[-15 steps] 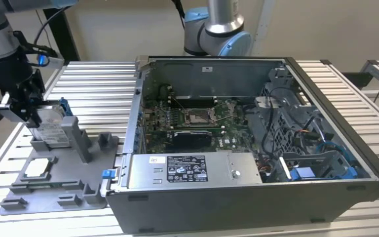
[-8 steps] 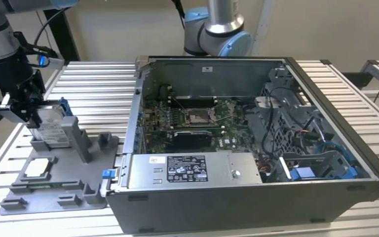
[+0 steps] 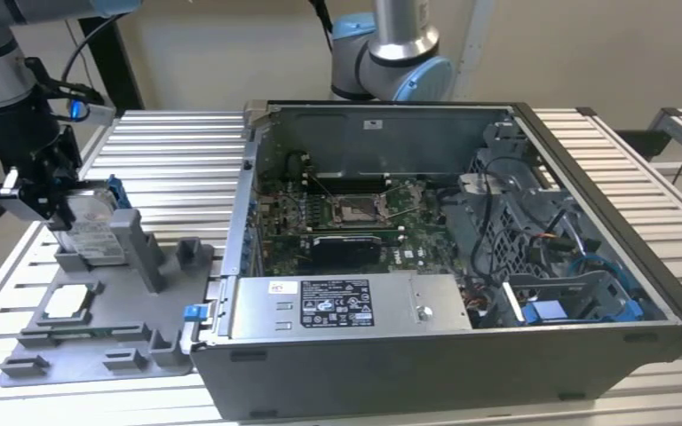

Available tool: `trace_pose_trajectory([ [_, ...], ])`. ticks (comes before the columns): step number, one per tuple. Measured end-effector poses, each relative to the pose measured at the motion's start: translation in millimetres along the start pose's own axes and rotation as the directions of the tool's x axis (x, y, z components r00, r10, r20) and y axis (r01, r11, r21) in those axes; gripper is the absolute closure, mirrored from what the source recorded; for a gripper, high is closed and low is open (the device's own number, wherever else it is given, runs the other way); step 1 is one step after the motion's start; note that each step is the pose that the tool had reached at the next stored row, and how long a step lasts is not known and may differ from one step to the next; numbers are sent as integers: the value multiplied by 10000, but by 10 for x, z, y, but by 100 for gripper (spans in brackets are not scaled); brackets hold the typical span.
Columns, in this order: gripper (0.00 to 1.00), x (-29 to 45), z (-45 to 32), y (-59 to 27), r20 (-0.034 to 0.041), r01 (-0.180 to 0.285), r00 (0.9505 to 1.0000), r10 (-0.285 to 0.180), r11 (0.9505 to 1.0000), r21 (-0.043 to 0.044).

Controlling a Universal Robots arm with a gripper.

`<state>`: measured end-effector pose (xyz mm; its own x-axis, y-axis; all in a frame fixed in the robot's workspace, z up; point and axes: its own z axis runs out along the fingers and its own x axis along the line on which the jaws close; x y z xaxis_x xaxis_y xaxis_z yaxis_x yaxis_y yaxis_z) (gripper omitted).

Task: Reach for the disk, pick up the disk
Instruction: 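Pick up the disk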

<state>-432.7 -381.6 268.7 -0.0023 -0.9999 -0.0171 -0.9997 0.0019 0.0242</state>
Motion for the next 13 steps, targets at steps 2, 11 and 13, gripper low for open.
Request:
trace_pose_trajectory([
  [2, 100, 0, 1, 0, 0, 0, 10000, 0, 10000, 0],
  [11, 100, 0, 7, 0, 0, 0, 10000, 0, 10000, -1],
  [13, 100, 0, 8, 0, -1, 0, 10000, 0, 10000, 0],
])
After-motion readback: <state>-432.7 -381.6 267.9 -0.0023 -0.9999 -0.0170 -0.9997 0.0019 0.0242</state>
